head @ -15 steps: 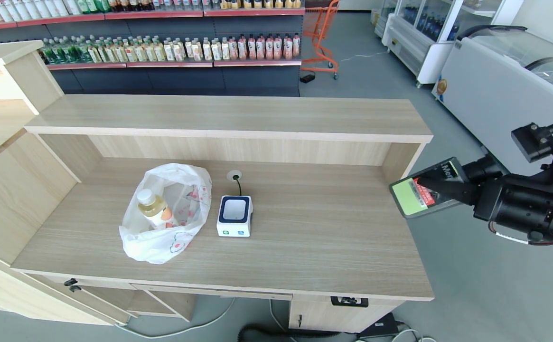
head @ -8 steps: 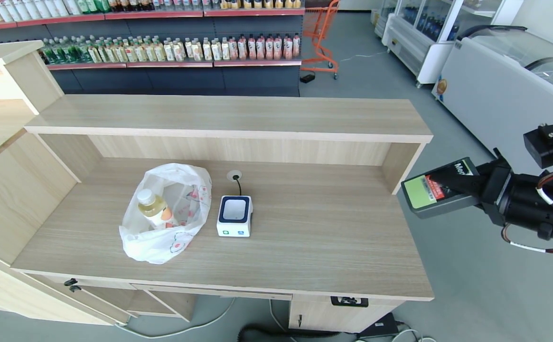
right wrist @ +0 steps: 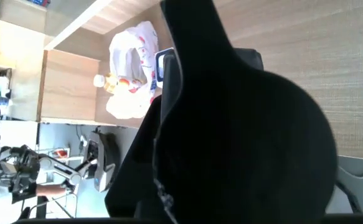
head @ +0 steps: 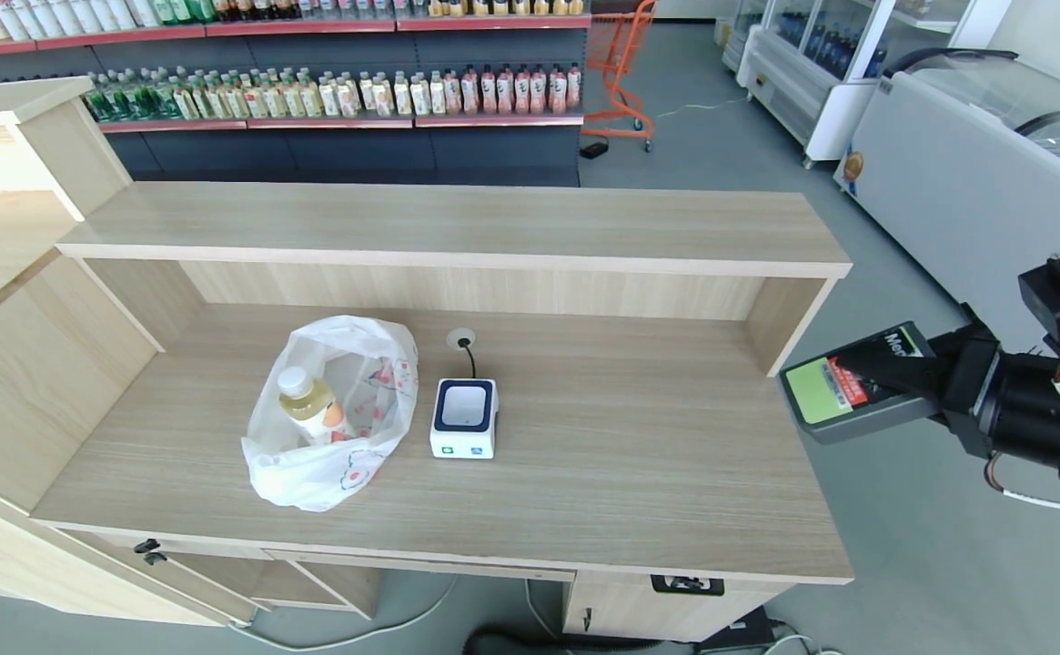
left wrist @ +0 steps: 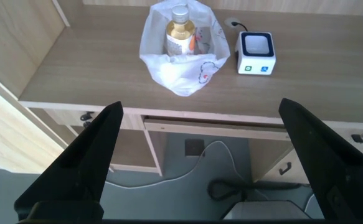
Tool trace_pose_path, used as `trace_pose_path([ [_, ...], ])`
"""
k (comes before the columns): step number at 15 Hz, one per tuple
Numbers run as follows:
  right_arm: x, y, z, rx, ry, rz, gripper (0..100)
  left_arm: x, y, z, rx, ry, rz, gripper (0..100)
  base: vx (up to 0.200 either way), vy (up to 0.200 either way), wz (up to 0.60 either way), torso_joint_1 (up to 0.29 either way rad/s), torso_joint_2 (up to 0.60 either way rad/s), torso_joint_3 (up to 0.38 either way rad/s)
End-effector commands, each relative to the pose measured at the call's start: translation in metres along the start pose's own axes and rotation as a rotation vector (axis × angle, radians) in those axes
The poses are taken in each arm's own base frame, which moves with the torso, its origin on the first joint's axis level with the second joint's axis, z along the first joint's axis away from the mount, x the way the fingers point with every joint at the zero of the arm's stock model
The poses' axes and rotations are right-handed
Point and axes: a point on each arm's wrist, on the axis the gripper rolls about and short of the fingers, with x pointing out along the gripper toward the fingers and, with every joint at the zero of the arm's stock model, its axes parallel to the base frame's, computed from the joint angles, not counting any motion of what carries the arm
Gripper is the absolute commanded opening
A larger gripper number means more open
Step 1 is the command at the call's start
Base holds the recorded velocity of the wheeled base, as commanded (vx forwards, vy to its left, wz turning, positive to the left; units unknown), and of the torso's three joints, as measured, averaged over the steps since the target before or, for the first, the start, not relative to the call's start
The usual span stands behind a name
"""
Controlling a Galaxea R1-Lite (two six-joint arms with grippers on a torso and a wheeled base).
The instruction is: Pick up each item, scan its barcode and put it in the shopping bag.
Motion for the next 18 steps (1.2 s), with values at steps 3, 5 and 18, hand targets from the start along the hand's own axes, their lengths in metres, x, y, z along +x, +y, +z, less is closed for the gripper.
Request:
trace_pose_path([
  [3, 0.004, -0.003, -0.002, 0.005, 0.014, -0.009, 0, 0.0, 0.0, 0.0, -0.002, 0.0, 0.0, 100, 0.0, 0.2, 0.0, 0.002, 0.0, 0.002],
  [5, 0.007, -0.006, -0.003, -0.004, 0.025, -0.015, 0, 0.0, 0.0, 0.0, -0.002, 0.0, 0.0, 100, 0.0, 0.2, 0.0, 0.002, 0.0, -0.002],
  [18, 0.015, -0.012, -0.006, 0.008, 0.052, -0.031, 0, 0.0, 0.0, 0.0, 0.003, 0.001, 0.0, 100, 0.031, 0.108, 0.0, 0.001, 0.0, 0.002],
])
